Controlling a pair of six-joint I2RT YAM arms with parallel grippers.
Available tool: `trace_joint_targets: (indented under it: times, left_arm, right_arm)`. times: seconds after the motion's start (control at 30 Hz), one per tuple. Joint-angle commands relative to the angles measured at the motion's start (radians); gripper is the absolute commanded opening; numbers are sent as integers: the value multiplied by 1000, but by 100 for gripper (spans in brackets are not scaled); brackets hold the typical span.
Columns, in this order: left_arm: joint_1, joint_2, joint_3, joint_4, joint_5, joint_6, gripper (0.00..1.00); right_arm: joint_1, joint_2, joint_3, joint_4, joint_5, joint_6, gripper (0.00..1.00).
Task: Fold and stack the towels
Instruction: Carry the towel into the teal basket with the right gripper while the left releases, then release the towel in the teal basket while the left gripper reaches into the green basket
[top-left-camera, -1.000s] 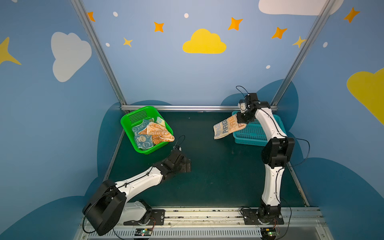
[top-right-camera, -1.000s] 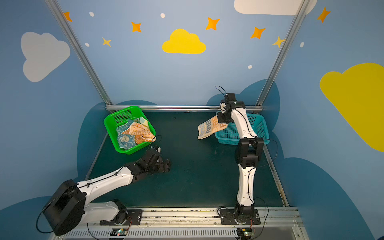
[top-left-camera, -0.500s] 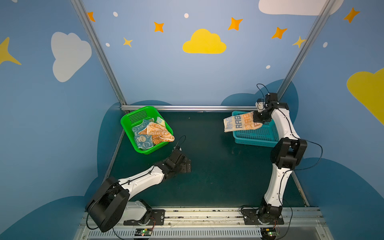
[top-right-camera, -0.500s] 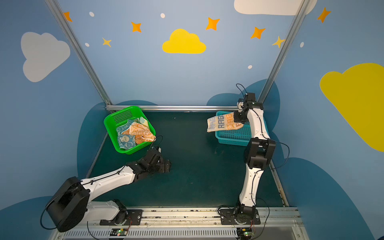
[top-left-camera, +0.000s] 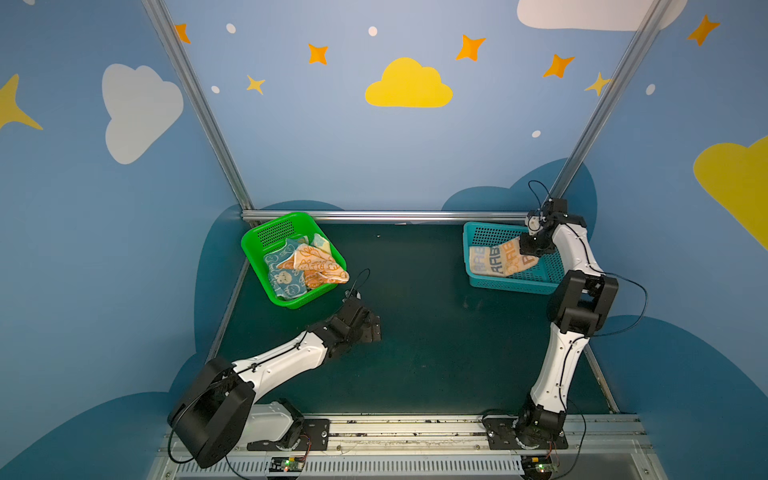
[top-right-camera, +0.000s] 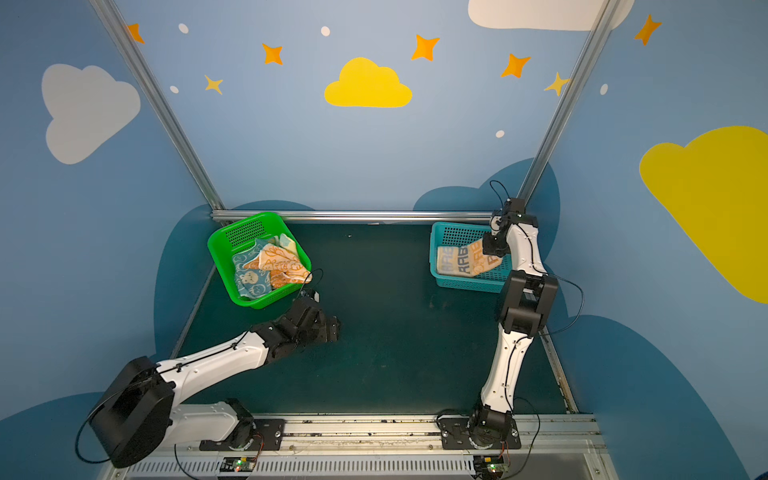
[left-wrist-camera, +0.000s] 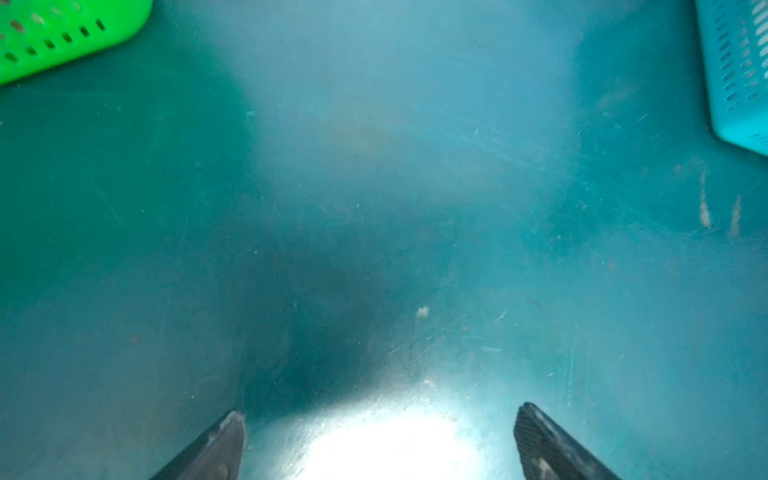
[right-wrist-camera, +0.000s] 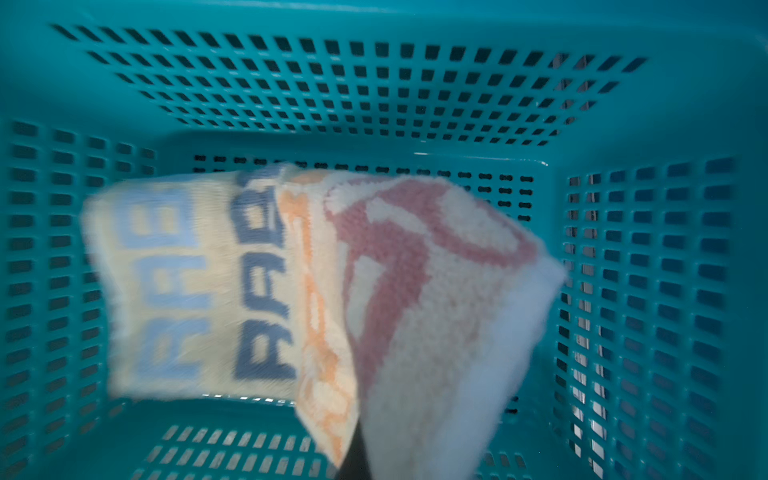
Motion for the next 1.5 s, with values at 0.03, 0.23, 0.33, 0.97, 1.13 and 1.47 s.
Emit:
trace_joint_targets:
  times: [0.03,0.23,0.33,0.97,1.13,1.47]
  left_arm:
    - [3,0,32,-21,-19,-4,100]
    - [4,7,41,-24,-13,-4,100]
    - [2,1,36,-23,-17,-5,100]
    - [31,36,166,-136,-146,22,100]
    - [86,42,245,-148,-207,43,100]
    - [312,106,358,-138,-187,47,100]
  right_arm:
    - [-13,49,9,6,15,-6,0]
    - [-22,74,9,19,154,79,44]
    - [-27,54,-10,46,203,90,61]
    - [170,-337,-368,264,244,160,83]
    - [277,-441,-458,317,299,208,85]
    - [415,-549,-562,317,387,315,85]
